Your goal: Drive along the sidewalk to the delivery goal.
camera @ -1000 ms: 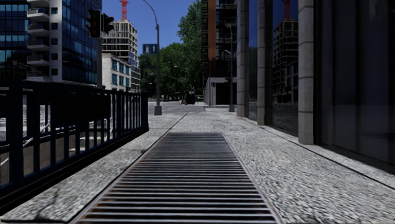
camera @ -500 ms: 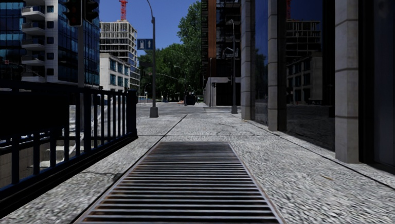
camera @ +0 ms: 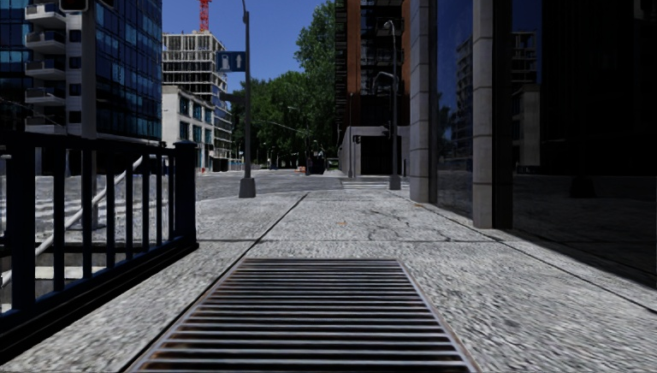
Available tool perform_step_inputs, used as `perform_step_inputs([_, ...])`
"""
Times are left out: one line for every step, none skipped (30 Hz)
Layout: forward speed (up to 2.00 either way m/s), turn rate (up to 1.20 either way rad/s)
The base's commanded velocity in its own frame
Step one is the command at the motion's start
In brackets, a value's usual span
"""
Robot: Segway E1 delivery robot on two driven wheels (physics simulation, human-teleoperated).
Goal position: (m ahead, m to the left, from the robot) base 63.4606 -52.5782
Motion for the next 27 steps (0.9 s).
perform_step_inputs([2.0, 0.0])
perform_step_inputs([2.0, 0.0])
perform_step_inputs([2.0, 0.0])
perform_step_inputs([2.0, 0.0])
perform_step_inputs([2.0, 0.0])
perform_step_inputs([2.0, 0.0])
perform_step_inputs([2.0, 0.0])
perform_step_inputs([2.0, 0.0])
perform_step_inputs([2.0, 0.0])
perform_step_inputs([2.0, 0.0])
perform_step_inputs([2.0, 0.0])
perform_step_inputs([2.0, 0.0])
perform_step_inputs([2.0, 0.0])
perform_step_inputs([2.0, 0.0])
perform_step_inputs([2.0, 0.0])
perform_step_inputs([2.0, 0.0])
perform_step_inputs([2.0, 0.0])
perform_step_inputs([2.0, 0.0])
perform_step_inputs([2.0, 0.0])
perform_step_inputs([2.0, 0.0])
perform_step_inputs([2.0, 0.0])
perform_step_inputs([2.0, 0.0])
perform_step_inputs([2.0, 0.0])
perform_step_inputs([2.0, 0.0])
perform_step_inputs([2.0, 0.0])
perform_step_inputs([2.0, 0.0])
perform_step_inputs([2.0, 0.0])
